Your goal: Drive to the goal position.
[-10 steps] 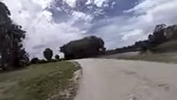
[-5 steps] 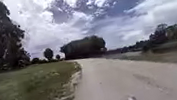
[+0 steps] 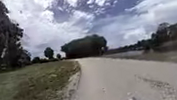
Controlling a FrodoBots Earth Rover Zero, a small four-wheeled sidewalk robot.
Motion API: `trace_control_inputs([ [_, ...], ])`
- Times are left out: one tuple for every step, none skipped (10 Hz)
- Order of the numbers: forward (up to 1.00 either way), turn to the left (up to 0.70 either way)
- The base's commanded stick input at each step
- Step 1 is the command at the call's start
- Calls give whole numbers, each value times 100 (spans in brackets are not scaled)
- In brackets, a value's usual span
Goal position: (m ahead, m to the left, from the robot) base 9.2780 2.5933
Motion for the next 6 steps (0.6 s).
trace_control_inputs([
  [85, 0],
  [85, 0],
  [85, 0],
  [85, 0],
  [85, 0],
  [85, 0],
])
